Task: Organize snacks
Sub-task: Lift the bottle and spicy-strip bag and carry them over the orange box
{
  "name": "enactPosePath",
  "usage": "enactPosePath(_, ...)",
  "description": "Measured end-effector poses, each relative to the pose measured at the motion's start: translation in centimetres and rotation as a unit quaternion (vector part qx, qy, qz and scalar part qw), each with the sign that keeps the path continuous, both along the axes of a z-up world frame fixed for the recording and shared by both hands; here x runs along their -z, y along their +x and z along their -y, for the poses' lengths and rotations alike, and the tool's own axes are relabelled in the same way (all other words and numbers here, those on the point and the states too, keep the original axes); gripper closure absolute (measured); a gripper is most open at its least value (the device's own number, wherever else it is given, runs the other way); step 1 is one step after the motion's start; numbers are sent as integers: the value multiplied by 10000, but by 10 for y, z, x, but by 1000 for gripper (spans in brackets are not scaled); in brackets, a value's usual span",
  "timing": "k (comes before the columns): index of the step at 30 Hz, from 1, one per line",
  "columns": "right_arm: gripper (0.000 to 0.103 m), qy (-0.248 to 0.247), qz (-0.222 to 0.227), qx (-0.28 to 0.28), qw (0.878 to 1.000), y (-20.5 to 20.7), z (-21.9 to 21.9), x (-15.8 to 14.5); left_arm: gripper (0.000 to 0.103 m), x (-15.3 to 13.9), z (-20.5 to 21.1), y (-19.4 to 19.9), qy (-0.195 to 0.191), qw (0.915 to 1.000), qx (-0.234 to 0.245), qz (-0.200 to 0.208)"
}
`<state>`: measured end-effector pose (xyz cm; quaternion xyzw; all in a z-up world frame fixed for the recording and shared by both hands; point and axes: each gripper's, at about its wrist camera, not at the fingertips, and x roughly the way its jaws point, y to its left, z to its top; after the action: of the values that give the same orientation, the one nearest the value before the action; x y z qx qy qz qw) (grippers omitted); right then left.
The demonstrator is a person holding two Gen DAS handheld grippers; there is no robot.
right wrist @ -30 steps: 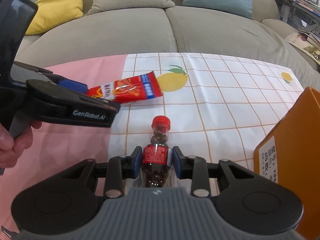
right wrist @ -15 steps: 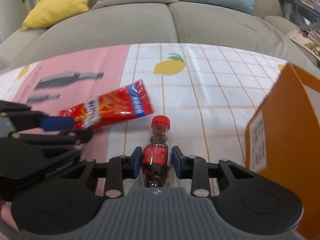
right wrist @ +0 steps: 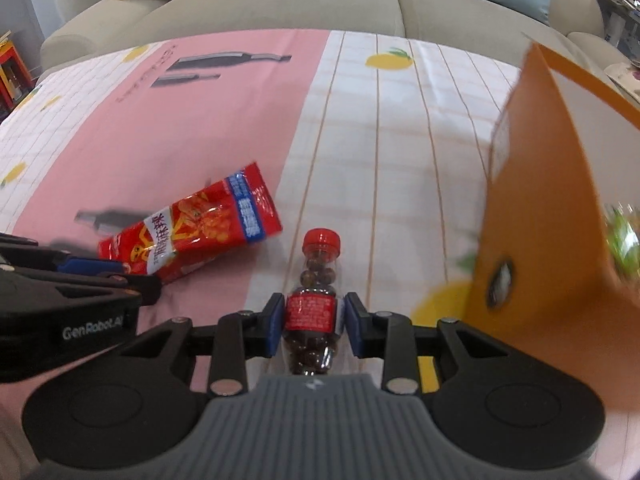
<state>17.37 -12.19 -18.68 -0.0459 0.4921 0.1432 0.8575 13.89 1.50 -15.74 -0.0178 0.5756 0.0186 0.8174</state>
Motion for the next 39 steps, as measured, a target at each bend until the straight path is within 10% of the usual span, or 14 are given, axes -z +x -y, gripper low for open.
enactPosePath(7, 72, -142, -25, -104, 9998, -42, 14, -2, 73, -5, 0, -32, -600, 9981, -92, -92)
enactPosePath(10, 71, -82, -55, -132, 9999, -44, 17, -3, 48, -13, -2, -41, -851, 9960, 115, 259)
enactPosePath(19, 58, 72, -109, -132, 9998, -46, 26, -3, 30, -28, -3, -19, -267, 9891, 1075, 975)
enactPosePath(23, 73, 155, -109, -25, 9998, -43, 30, -4, 26, -24, 7, 3, 73, 9738, 2039, 1008)
enactPosePath(31, 72, 200, 6, 88, 9998, -35, 36, -2, 19, 1, 10, 36, 431, 9410, 3304, 581)
enactPosePath(39, 70, 150, 175, 48, 9997, -30, 32, 0, 16, 16, 7, 43, -44, 9567, 2844, 615)
